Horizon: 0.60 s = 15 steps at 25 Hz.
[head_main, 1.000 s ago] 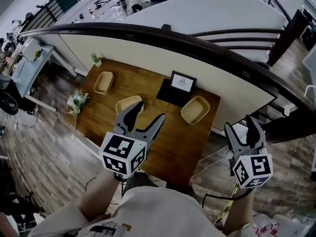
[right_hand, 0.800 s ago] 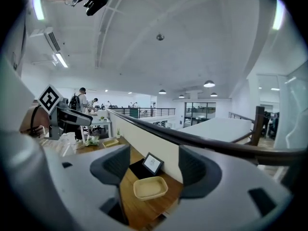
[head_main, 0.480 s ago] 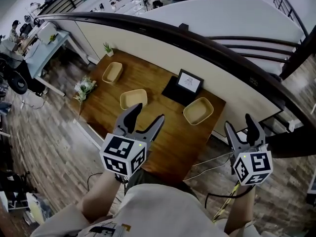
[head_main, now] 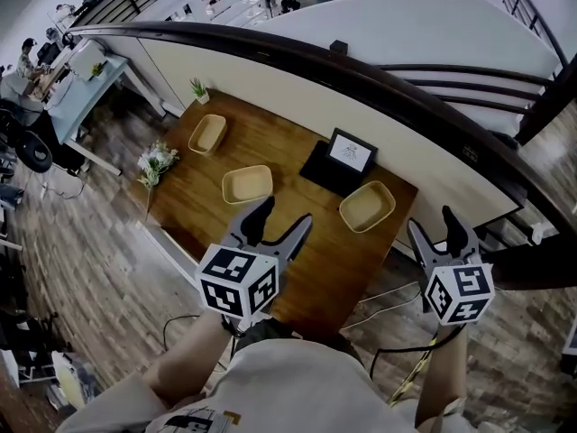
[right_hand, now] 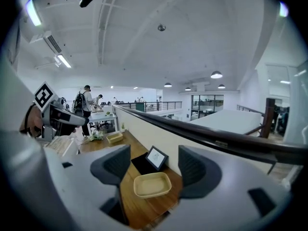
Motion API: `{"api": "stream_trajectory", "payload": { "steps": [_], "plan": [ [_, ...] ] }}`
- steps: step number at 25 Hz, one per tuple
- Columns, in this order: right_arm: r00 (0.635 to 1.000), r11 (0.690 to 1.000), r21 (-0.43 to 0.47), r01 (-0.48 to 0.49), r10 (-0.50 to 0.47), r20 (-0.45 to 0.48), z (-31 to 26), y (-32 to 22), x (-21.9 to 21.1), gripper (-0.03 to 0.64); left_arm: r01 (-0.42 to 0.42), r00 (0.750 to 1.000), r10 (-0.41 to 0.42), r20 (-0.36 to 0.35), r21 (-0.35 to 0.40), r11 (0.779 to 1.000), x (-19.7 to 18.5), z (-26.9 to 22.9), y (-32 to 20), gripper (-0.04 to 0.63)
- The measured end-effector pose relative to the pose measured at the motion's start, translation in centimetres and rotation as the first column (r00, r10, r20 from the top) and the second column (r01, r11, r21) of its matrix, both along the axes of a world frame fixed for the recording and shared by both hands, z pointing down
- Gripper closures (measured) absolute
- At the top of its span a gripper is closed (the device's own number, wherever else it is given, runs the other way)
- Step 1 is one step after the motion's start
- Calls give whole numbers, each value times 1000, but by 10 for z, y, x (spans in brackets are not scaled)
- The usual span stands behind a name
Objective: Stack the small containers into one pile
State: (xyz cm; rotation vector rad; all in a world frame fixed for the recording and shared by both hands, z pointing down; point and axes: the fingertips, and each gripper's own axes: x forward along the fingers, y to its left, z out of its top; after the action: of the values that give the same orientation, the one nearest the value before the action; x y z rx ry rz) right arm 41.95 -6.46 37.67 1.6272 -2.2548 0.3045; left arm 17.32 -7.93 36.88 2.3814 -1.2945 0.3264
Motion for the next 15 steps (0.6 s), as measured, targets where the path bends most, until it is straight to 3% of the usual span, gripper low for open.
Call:
{"api": "stream_trajectory", "payload": {
  "steps": [4, 9, 12, 15],
  "plan": [
    [998, 998, -59, 15, -18, -53, 29, -25, 2, 301, 7, 1000, -9, -26, -79, 997, 6, 25, -11, 298],
    [999, 987, -160, 27, -34, -38, 77, -56, 4, 308, 10, 998, -22, -62, -192, 981, 35, 69, -27, 298],
    [997, 977, -212, 34, -49, -64, 106, -73, 6, 313, 2, 995, -31, -97, -289, 957, 55, 103, -35, 298],
    [995, 964, -261, 42, -65, -81, 136, -91, 8, 319, -14, 992, -38, -123, -399, 917, 72, 144, -39, 310]
  ]
}}
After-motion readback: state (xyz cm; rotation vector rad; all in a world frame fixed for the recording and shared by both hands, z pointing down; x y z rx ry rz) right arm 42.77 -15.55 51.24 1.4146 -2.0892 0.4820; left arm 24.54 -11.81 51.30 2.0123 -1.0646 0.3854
